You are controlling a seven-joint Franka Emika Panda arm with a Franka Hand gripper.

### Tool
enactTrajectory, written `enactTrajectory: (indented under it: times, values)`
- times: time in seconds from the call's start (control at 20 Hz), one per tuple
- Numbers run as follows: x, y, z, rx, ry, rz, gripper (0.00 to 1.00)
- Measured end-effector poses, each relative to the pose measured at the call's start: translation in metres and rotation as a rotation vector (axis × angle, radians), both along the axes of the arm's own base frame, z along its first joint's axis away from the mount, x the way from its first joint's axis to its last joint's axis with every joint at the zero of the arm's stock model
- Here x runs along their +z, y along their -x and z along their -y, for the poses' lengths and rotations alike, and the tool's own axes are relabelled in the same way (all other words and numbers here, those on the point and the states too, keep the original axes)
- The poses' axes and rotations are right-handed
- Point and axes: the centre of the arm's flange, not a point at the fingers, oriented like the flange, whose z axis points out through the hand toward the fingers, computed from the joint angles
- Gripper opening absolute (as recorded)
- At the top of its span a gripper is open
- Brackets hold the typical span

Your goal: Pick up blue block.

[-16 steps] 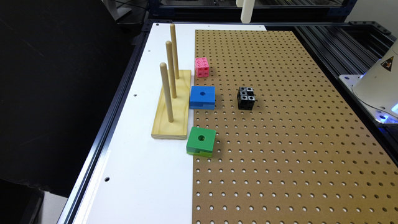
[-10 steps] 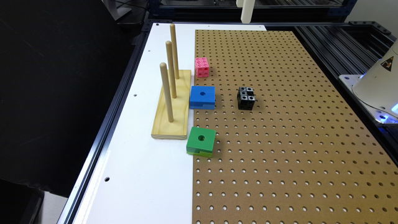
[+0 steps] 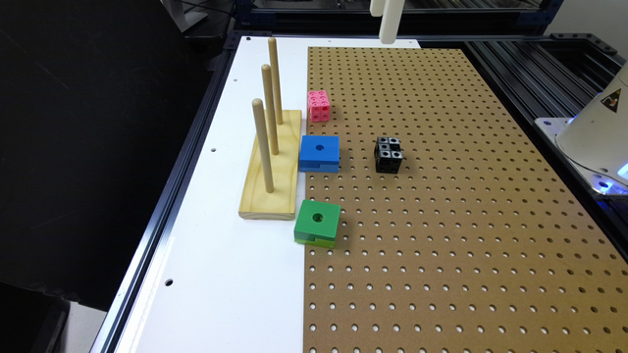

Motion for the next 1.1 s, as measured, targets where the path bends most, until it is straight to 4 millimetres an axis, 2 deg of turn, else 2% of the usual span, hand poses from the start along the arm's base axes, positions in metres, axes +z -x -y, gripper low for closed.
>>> enactTrajectory:
  times: [0.45,0.6,0.9,1.1]
  values:
    - [-0.005,-0.034,-0.003,0.004,-0.006,0.003,1.00]
    - [-0.019,-0.037,-0.003,0.004,-0.007,-0.010,1.00]
    - [-0.062,-0.049,-0.003,0.004,-0.012,-0.024,1.00]
    - [-0.067,-0.050,-0.003,0.004,-0.013,-0.029,1.00]
